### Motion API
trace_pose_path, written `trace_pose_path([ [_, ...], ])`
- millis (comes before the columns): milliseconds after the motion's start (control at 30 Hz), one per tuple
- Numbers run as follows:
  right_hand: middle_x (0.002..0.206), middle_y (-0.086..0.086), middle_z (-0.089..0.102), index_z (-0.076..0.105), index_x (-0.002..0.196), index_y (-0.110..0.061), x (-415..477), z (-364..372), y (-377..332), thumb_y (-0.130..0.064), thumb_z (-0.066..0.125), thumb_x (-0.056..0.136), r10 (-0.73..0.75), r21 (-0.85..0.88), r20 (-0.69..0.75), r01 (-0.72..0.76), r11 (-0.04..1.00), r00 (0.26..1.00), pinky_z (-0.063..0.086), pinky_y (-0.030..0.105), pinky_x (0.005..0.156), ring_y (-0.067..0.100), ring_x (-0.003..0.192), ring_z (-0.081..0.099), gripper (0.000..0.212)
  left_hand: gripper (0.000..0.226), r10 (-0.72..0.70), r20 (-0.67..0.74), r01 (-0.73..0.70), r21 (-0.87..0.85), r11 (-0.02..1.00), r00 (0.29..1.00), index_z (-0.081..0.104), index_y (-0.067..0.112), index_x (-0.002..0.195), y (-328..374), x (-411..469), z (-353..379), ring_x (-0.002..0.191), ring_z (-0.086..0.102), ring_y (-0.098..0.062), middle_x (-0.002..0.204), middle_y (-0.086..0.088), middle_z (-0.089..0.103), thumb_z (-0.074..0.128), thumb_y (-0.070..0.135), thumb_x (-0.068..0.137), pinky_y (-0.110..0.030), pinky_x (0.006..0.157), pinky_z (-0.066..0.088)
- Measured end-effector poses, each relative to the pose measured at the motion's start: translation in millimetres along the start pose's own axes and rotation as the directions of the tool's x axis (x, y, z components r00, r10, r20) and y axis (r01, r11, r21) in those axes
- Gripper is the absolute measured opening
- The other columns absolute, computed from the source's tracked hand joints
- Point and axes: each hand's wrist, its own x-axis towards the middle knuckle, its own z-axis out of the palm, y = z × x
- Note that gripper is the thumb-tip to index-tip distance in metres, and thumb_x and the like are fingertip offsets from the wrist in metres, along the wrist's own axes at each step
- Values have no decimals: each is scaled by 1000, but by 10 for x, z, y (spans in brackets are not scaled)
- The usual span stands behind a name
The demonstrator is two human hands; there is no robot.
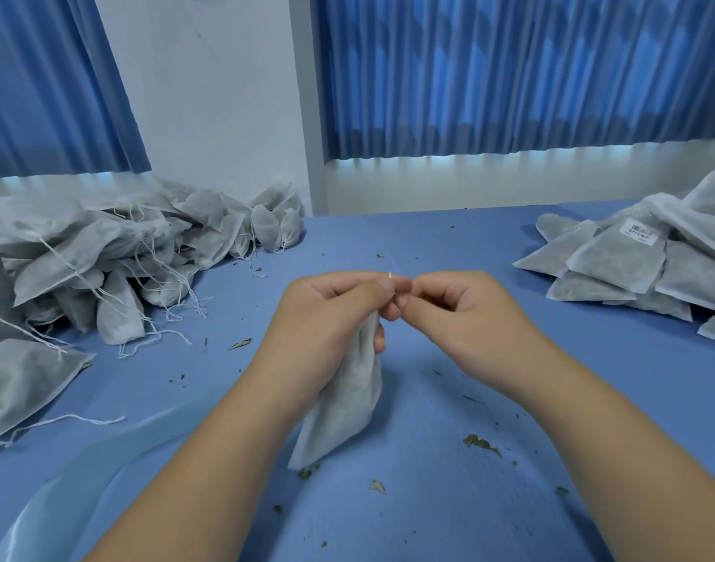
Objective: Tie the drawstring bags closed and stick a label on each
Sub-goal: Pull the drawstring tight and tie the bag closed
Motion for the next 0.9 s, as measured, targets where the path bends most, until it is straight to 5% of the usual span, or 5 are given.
trace_pose_path([
  [133, 52, -6, 36, 73, 78, -14, -36, -35, -55, -19, 62, 92, -34, -36, 84, 37, 999, 996, 27, 17, 46, 7, 49, 31, 19, 21, 76, -153, -37, 242, 970, 985, 79, 25, 79, -17, 24, -19, 51, 54, -11, 67, 7, 70, 64, 18, 91, -19, 54, 45],
  [333, 51, -2, 48, 72, 68, -21, -18, -180, -81, -12, 63, 86, -35, 13, -7, 35, 999, 999, 32, 21, 46, 12, 51, 38, 22, 29, -6, 28, -8, 473, 881, 1000, 75, 37, 66, -9, 17, -59, 54, 53, 0, 60, 14, 65, 64, 26, 90, -18, 58, 42],
  [567, 51, -8, 53, 71, 67, -24, 19, -104, 25, -25, 65, 83, 78, -42, -21, -78, 996, 997, 36, 14, 45, 6, 46, 45, 17, 17, -209, 234, 191, 96, 977, 949, 72, 16, 64, 25, 34, -136, 42, 39, -11, 54, 2, 48, 65, 28, 75, -20, 44, 35],
  [800, 101, -21, 62, 65, 100, -38, 51, -75, 119, -29, 62, 86, 128, -314, -100, -154, 937, 987, 36, 12, 59, 2, 71, 60, 17, 11, -496, 345, 586, -241, 774, 797, 63, 15, 59, -128, 220, -211, 35, 35, -8, 52, 6, 41, 65, 24, 65, -19, 35, 33],
  [900, 100, -19, 64, 64, 94, -33, 52, -84, 69, -25, 63, 86, 95, -180, -169, -125, 976, 981, 46, 19, 61, 16, 72, 64, 11, 9, -508, 365, 612, -279, 740, 780, 62, 14, 61, -172, 247, -234, 35, 36, -9, 52, 6, 42, 65, 22, 63, -19, 35, 33],
])
